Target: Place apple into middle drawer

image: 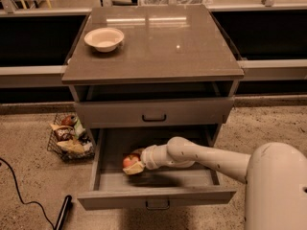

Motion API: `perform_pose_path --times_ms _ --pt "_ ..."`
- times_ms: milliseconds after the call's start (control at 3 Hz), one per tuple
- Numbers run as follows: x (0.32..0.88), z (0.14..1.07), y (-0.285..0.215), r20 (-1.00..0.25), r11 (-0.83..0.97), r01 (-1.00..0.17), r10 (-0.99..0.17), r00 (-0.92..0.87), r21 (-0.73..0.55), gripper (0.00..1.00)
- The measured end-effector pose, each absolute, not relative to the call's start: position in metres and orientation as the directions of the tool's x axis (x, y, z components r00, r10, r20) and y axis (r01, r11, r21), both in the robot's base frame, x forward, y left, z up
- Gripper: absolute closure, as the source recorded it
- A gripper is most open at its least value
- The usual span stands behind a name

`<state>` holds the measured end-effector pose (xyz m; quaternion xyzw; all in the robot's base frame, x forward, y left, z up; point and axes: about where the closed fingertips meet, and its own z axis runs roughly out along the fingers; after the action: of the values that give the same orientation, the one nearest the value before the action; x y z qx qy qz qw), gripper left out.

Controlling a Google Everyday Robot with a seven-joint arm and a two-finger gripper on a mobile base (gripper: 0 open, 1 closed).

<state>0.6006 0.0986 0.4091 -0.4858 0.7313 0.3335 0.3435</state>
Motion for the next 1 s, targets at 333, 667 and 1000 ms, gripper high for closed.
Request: perform_pose_path --times_ms 333,667,1000 --pt "0.6058 0.3958 0.1046 -0.833 0.323 -0.933 -0.463 -0.304 0.161 0.59" --pt "0.6093 0.392 0.1042 -0.841 0.324 -0.932 -0.447 -0.303 0.163 0.35" --pt "0.6124 0.3948 0.0987 -0.853 0.313 -0.936 -0.432 -0.293 0.163 0.11"
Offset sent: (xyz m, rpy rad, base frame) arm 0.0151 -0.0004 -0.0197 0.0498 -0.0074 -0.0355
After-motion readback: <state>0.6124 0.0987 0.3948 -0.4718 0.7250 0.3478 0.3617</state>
